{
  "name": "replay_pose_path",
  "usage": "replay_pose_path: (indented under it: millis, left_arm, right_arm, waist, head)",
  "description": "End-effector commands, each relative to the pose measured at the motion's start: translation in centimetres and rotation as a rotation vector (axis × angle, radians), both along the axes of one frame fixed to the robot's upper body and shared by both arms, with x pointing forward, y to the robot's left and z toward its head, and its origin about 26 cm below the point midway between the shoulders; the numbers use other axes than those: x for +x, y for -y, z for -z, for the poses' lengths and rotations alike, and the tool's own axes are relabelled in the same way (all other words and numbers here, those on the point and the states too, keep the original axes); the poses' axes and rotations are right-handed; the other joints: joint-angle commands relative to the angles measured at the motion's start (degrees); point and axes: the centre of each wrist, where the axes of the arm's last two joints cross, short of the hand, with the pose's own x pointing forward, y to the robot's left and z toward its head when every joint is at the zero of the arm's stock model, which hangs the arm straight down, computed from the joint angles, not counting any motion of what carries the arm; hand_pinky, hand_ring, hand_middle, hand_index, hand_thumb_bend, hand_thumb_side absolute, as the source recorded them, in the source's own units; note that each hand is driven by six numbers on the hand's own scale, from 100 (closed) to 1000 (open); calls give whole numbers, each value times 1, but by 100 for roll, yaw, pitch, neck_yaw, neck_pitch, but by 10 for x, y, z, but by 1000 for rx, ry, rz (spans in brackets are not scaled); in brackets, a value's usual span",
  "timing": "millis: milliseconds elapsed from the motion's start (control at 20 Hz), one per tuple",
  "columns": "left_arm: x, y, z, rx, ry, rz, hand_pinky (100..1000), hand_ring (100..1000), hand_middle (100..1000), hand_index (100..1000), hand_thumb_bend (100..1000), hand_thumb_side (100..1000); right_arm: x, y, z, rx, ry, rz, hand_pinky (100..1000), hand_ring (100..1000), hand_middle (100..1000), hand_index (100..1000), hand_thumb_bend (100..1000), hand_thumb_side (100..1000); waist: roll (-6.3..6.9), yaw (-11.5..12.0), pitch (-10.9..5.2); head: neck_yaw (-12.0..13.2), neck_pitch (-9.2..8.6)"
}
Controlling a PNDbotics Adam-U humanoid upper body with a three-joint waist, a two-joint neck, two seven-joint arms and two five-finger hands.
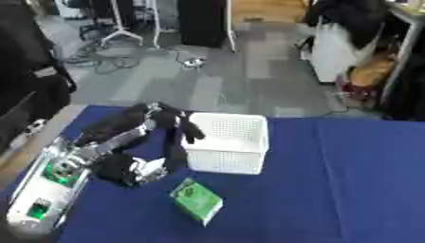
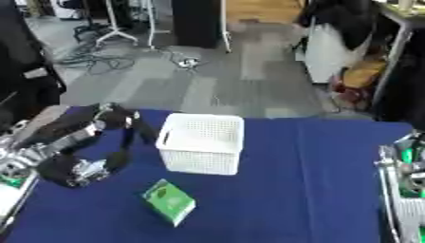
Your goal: Pick up objects on the table and place them in the box.
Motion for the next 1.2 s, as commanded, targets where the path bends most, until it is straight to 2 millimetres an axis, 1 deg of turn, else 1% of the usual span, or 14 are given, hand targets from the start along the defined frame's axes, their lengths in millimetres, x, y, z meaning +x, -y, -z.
replay_pose_path:
  millis: [50, 350, 400, 500, 600, 650, 700, 750, 850, 900, 1050, 1200]
  left_arm:
    - [-1, -5, -10, 29, 24, -7, 377, 340, 431, 745, 123, 1000]
    - [-1, -9, -9, 63, 33, -42, 389, 380, 472, 743, 135, 1000]
    - [0, -9, -10, 80, 39, -51, 402, 422, 515, 741, 144, 1000]
    - [0, -11, -10, 118, 56, -70, 412, 452, 545, 740, 146, 992]
    - [2, -11, -10, 155, 71, -93, 424, 466, 553, 735, 145, 998]
    - [3, -12, -9, 168, 74, -108, 422, 471, 553, 735, 134, 901]
    - [5, -12, -6, 182, 68, -130, 411, 473, 555, 733, 145, 1000]
    - [7, -12, -3, 191, 59, -152, 392, 474, 553, 734, 144, 1000]
    - [10, -12, 3, 216, 24, -189, 389, 479, 557, 735, 144, 1000]
    - [12, -11, 8, 236, -6, -196, 336, 471, 560, 745, 149, 1000]
    - [16, -9, 18, 293, -100, -184, 326, 469, 561, 749, 151, 1000]
    - [18, -9, 23, 337, -167, -167, 321, 472, 558, 752, 156, 1000]
  right_arm:
    - [-3, 0, -8, 0, 44, -9, 216, 268, 241, 397, 195, 1000]
    - [-2, 7, -7, 57, 29, 25, 215, 261, 236, 407, 186, 1000]
    - [-2, 8, -6, 73, 15, 23, 212, 258, 234, 411, 183, 1000]
    - [-2, 8, -6, 94, -6, 15, 211, 256, 232, 413, 182, 1000]
    - [-2, 9, -6, 104, -20, 10, 209, 255, 231, 415, 181, 1000]
    - [-2, 9, -6, 107, -25, 6, 208, 254, 230, 415, 161, 1000]
    - [-2, 9, -6, 109, -31, 2, 207, 253, 230, 416, 181, 1000]
    - [-2, 9, -6, 109, -36, -2, 206, 253, 229, 416, 181, 1000]
    - [-2, 8, -6, 106, -45, -12, 205, 253, 229, 416, 181, 1000]
    - [-2, 8, -6, 103, -47, -17, 204, 252, 229, 416, 180, 1000]
    - [-2, 8, -6, 99, -52, -28, 203, 252, 229, 417, 179, 1000]
    - [-2, 8, -6, 95, -56, -35, 201, 251, 228, 417, 179, 1000]
  waist:
    - [14, -2, -67]
    - [27, -21, -59]
    - [33, -25, -62]
    - [45, -39, -70]
    - [58, -56, -76]
    - [62, -64, -77]
    - [68, -72, -78]
    - [72, -79, -79]
    - [80, -90, -82]
    - [84, -99, -81]
    - [89, -115, -82]
    - [88, -117, -81]
  head:
    - [23, -32]
    - [-3, -88]
    - [-6, -78]
    - [-3, -60]
    - [-25, -56]
    - [-37, -56]
    - [-59, -52]
    - [-72, -48]
    - [-82, -34]
    - [-80, -31]
    - [-88, -22]
    - [-80, -15]
